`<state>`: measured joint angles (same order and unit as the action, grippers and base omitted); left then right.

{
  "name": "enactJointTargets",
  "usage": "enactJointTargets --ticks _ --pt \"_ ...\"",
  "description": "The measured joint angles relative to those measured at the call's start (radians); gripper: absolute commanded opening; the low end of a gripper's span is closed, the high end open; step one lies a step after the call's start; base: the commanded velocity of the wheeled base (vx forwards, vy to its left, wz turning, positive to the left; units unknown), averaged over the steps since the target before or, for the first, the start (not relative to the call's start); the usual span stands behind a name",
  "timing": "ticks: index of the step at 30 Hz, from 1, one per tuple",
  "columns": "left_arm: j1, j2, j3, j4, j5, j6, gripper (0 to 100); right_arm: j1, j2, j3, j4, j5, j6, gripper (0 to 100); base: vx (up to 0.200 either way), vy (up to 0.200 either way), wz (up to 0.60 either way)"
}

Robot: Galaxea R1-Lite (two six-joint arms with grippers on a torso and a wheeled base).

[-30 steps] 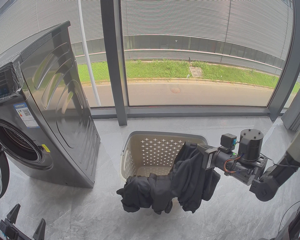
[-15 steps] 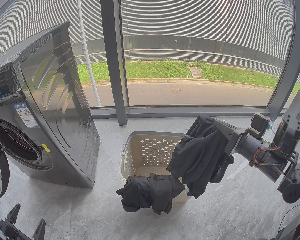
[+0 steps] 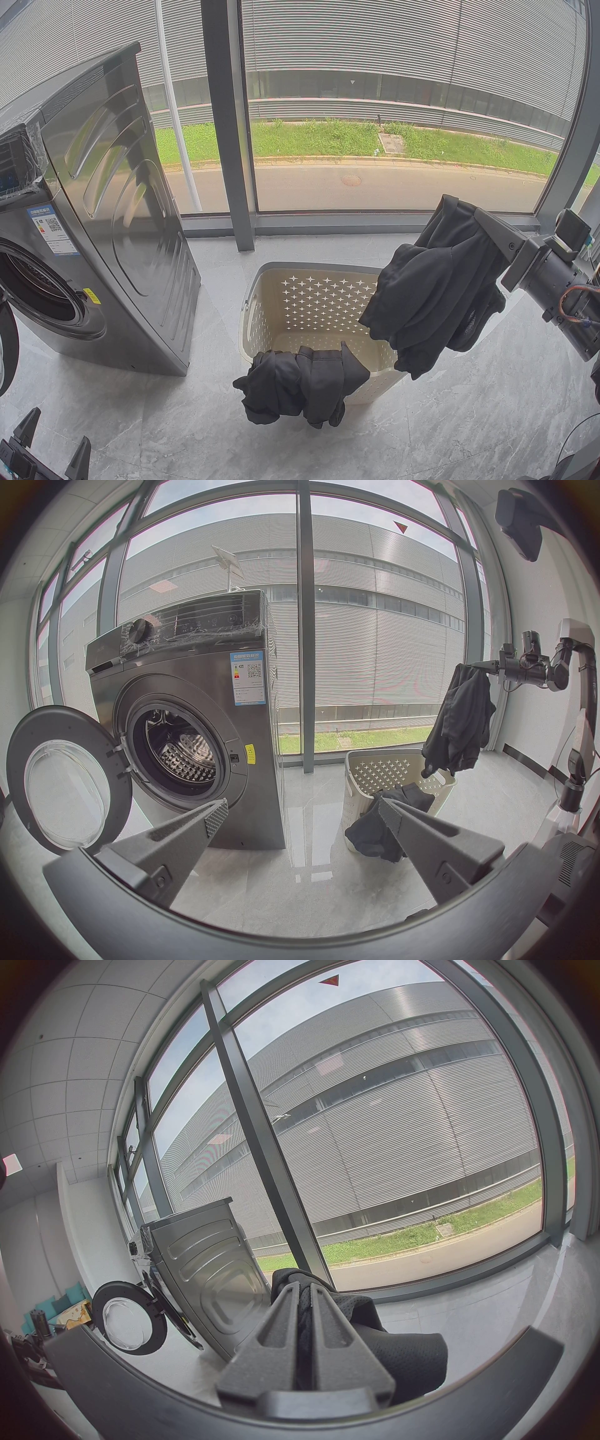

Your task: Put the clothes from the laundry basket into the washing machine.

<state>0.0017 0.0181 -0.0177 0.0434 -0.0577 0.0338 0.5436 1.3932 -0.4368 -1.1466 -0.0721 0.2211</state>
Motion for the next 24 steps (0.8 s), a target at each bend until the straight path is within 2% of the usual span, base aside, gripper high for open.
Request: enactJointTargets --ticks 7,9,13,17,24 --pt "0.000 0.000 0.000 0.000 0.001 -0.001 100 0.002 0.000 -0.004 -0.002 0.000 0.000 0 -0.200 0.000 0.00" --pt "0.000 0.000 0.000 0.000 0.001 0.001 100 -0.001 -0.001 -0.010 -0.002 0.003 0.000 0 0.000 0.000 0.00" --pt "0.000 0.000 0.000 0.000 0.001 0.004 100 -0.007 -0.001 -0.024 0.004 0.057 -0.001 0 0.000 0.000 0.00" --pt "-0.001 0.000 0.000 0.000 0.000 0.000 100 -0.020 -0.001 -0.027 0.009 0.087 -0.002 0 0.000 0.200 0.00" --pt "0.000 0.000 0.000 0.000 0.000 0.002 100 -0.045 -0.014 0.001 0.013 0.094 -0.005 0 0.000 0.200 0.00"
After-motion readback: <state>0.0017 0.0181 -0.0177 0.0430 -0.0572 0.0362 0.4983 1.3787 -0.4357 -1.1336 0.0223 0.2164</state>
